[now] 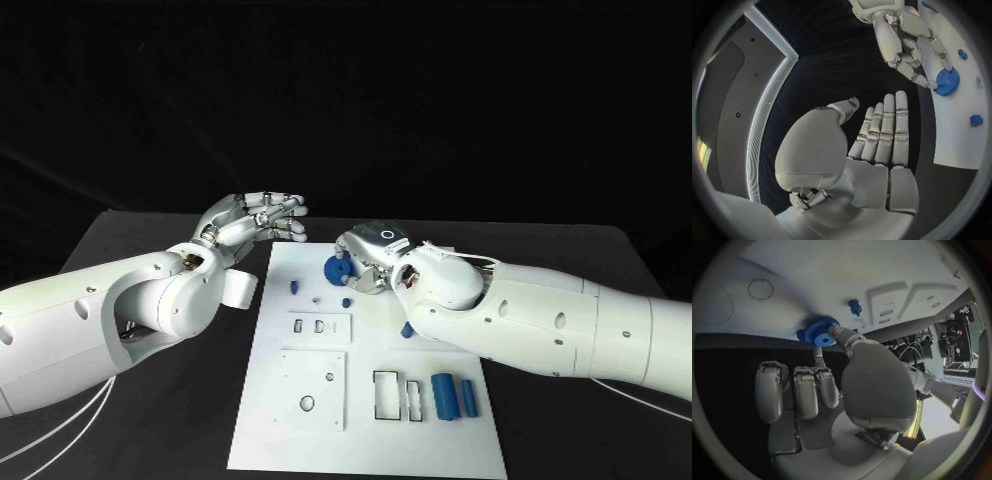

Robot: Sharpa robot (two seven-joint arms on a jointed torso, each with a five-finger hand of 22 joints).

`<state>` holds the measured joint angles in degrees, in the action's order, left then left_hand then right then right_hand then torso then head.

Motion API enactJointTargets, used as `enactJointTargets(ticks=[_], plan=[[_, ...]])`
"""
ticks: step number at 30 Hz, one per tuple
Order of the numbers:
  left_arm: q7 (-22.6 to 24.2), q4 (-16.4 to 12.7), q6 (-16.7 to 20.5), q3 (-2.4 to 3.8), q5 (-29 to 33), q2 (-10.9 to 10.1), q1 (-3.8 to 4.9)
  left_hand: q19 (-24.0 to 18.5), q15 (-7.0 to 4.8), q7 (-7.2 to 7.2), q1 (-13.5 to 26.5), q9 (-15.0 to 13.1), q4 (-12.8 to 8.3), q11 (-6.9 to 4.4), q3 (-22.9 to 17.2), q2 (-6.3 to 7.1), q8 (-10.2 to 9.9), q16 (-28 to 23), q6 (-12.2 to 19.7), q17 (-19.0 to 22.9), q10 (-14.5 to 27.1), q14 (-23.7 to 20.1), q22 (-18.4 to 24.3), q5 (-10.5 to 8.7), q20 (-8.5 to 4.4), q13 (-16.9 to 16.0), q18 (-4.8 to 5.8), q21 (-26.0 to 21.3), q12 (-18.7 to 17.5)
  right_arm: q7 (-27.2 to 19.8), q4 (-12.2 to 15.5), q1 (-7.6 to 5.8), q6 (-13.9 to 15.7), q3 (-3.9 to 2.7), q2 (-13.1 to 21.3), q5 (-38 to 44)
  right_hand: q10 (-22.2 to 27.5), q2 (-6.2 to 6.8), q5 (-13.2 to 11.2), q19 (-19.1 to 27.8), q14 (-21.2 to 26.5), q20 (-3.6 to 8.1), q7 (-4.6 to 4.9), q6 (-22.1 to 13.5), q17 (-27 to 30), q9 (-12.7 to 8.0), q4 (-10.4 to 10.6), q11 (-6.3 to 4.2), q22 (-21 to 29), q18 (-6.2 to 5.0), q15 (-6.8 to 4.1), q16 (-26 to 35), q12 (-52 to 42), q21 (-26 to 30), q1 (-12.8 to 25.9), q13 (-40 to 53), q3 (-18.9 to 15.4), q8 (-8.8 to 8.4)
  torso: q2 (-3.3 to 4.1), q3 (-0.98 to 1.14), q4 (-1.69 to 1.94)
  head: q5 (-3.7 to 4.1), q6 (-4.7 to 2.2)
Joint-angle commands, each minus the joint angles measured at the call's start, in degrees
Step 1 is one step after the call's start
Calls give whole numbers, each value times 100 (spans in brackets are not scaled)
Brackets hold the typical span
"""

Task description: Assemble the parts on the task board

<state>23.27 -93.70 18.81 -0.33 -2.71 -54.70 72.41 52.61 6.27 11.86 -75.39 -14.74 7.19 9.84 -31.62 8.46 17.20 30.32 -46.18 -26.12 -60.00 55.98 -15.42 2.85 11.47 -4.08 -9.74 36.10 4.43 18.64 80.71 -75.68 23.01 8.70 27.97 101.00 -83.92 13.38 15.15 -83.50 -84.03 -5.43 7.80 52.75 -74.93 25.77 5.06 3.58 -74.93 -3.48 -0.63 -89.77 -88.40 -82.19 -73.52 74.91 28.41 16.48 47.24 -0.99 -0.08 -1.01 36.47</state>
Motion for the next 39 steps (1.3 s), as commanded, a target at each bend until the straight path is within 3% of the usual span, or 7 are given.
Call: enactJointTargets(ticks=[1, 5, 7, 10, 14, 28, 39], plan=[[69, -16, -64, 4, -6, 8, 7, -37, -2, 186, -3, -8, -30, 15, 6, -15, -26, -1, 44, -5, 32, -34, -6, 12, -16, -7, -53, 35, -35, 55, -43, 1, -53, -2, -9, 10, -484, -29, 14, 32, -597, 27, 22, -23, -1507, -13, 9, -32, -490, 77, -41, -23, 36, 13, 47, 1331, 48, -42, 0, -1, 0, 13, 9], [69, -9, -63, 4, -4, 11, 7, -37, -2, 186, -3, -8, -30, 15, 6, -15, -26, -1, 44, -5, 32, -34, -6, 12, -16, -7, -53, 35, -35, 37, -73, 2, -21, -2, -26, -30, -451, 2, 12, 54, -596, 18, 57, -102, -1504, -41, 17, -5, -463, 70, -23, -22, 87, 42, 96, 1286, 66, -131, -1, -1, -1, 12, 9], [69, -6, -63, 4, -3, 14, 7, -37, -2, 186, -3, -8, -30, 15, 6, -15, -26, -1, 44, -5, 32, -34, -6, 12, -16, -7, -53, 35, -35, 4, -83, 2, -26, -2, -37, -60, -429, 47, -274, 69, -595, -17, 109, -265, -1502, -92, 32, 49, -448, 67, 19, -21, 122, 65, 157, 1256, 28, -301, -1, -1, -1, 11, 9], [69, 0, -63, 4, -2, 18, 7, -37, -2, 186, -3, -8, -30, 15, 6, -15, -26, -1, 44, -5, 32, -34, -6, 12, -16, -7, -53, 35, -35, -27, -83, 2, -53, -1, -44, -100, -401, 105, -406, 80, -593, -52, 134, -495, -1492, -155, 81, 71, -440, 61, 54, -18, 164, 87, 226, 1220, -201, -530, 0, 0, -1, 9, 11], [68, 8, -60, 4, -2, 18, 7, -37, -2, 186, -3, -8, -30, 15, 6, -15, -26, -1, 44, -5, 32, -34, -6, 12, -16, -7, -53, 35, -35, -45, -82, 2, -83, 0, -40, -122, -390, 20, -411, 82, -592, -91, 163, -514, -1488, -184, 193, 99, -442, 58, 92, -16, 178, 105, 171, 1210, -635, -662, -2, 2, -4, 5, 14], [67, 25, -56, 4, -1, 14, 7, -51, 0, 188, 4, -11, -29, 18, 8, -16, -29, -2, 47, -10, 35, -42, -8, 12, -12, -8, -54, 41, -36, -88, -53, 2, -190, 3, 43, -243, -415, -120, -277, 63, -595, -97, 156, -327, -1502, -166, 356, 96, -472, 62, 90, -21, 141, 96, 135, 1243, -821, -658, 1, 7, -6, -9, 16], [61, 33, -61, 4, 3, 10, 7, -51, 0, 188, 4, -11, -29, 18, 8, -16, -29, -2, 47, -10, 35, -42, -8, 12, -12, -8, -54, 41, -36, -186, -22, 2, -312, 4, 123, -577, -436, -238, -254, 52, -597, -78, 140, -234, -1507, -169, 627, 84, -492, 65, 68, -23, 111, 94, 333, 1270, -875, -684, -3, 9, -10, -11, 22]])
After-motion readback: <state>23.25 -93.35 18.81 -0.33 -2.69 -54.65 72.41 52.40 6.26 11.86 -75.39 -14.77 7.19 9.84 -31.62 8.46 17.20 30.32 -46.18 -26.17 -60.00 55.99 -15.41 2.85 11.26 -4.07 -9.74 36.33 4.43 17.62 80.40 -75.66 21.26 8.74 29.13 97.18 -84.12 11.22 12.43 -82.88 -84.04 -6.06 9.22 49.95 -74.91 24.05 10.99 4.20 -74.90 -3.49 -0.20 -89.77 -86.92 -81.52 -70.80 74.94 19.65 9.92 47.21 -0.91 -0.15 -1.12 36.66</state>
